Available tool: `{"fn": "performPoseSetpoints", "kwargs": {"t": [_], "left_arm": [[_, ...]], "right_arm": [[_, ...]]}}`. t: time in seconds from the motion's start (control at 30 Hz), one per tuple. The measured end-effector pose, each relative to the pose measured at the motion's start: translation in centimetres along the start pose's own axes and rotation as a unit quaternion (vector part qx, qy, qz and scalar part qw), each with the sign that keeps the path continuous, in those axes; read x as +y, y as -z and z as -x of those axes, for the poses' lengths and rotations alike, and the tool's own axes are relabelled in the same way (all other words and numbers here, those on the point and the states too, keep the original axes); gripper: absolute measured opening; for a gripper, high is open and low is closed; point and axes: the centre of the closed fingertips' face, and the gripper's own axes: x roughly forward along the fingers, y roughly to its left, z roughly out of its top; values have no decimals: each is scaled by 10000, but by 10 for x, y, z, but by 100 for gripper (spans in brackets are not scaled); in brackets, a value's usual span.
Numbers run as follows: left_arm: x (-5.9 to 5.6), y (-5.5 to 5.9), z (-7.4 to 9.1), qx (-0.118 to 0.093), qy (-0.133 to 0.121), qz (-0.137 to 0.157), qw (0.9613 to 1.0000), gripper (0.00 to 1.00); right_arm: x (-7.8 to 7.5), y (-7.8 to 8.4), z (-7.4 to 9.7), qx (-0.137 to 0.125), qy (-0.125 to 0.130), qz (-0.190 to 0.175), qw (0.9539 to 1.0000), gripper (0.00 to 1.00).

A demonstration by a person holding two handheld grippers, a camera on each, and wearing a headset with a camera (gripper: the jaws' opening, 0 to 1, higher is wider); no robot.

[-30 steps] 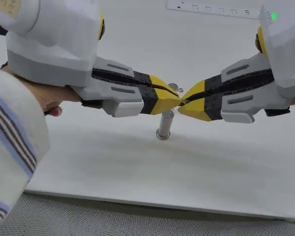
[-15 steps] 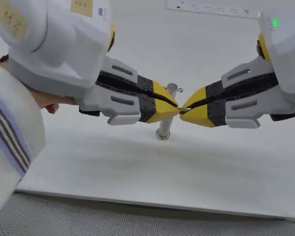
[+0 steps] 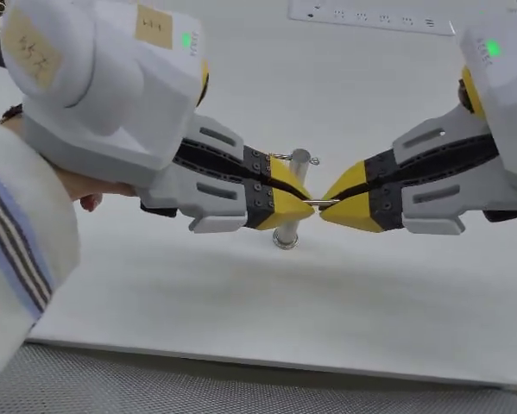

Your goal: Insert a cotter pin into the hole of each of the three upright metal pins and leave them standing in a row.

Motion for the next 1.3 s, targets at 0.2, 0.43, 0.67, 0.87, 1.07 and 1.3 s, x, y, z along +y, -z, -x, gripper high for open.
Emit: {"fn": "performPoseSetpoints", "kwargs": {"t": [0.2, 0.43, 0.67, 0.87, 1.07, 1.3], "left_arm": [[3, 0, -1, -20, -59, -19, 10000, 0], [20, 14, 1, 228, -418, -279, 9985, 16], [26, 25, 0, 440, -459, -240, 9977, 20], [29, 32, -6, 634, -540, -251, 9962, 19], [30, 35, -10, 677, -464, -235, 9964, 21], [25, 38, -17, 732, -226, -191, 9969, 15]], "right_arm": [[2, 0, 1, 29, 5, -28, 10000, 0], [-1, 9, -1, 135, 58, -51, 9999, 0], [-5, 29, 0, 460, 187, -284, 9984, 0], [-10, 45, 0, 647, 327, -564, 9958, 0], [-10, 49, -1, 741, 378, -694, 9941, 0], [-9, 57, -6, 786, 383, -830, 9927, 0]]}}
